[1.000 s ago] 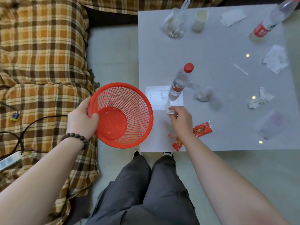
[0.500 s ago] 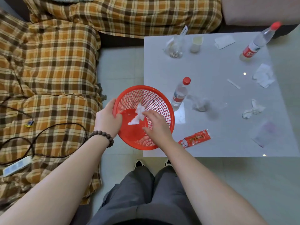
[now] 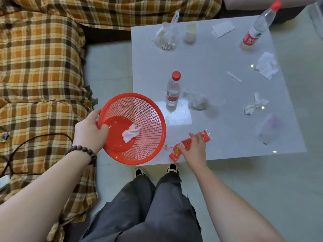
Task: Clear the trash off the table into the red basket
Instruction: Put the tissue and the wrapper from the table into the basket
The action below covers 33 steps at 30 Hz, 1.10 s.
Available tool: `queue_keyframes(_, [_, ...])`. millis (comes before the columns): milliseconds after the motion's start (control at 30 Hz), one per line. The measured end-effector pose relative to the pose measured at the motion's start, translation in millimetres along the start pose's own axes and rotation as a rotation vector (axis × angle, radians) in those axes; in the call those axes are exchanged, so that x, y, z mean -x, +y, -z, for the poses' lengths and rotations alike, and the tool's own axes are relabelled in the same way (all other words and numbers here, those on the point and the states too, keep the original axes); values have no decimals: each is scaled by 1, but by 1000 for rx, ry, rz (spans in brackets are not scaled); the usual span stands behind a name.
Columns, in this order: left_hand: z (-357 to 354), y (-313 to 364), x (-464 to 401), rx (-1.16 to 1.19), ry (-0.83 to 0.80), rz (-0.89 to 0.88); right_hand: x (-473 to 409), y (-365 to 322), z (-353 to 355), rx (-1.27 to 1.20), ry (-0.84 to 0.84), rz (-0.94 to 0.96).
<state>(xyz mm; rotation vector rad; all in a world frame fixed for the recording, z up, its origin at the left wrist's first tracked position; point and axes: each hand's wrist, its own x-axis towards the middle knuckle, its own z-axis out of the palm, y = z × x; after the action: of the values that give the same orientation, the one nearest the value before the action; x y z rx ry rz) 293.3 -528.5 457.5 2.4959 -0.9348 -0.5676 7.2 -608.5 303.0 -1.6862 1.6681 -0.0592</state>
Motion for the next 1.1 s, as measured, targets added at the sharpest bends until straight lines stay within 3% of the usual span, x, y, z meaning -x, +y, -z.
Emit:
queue_keyframes(167, [-12, 1, -6, -78, 51, -4, -22, 42, -37, 141, -2, -104])
queue_keyframes(467, [-26, -10, -12, -120, 76, -8, -51, 48, -81, 336, -26, -40])
queue_keyframes(800, [-23, -7, 1, -70, 57, 29, -54, 40, -40, 27, 53, 55])
queue_keyframes(1100, [-7, -2, 13, -19, 118, 31, 5, -64, 41, -375, 300, 286])
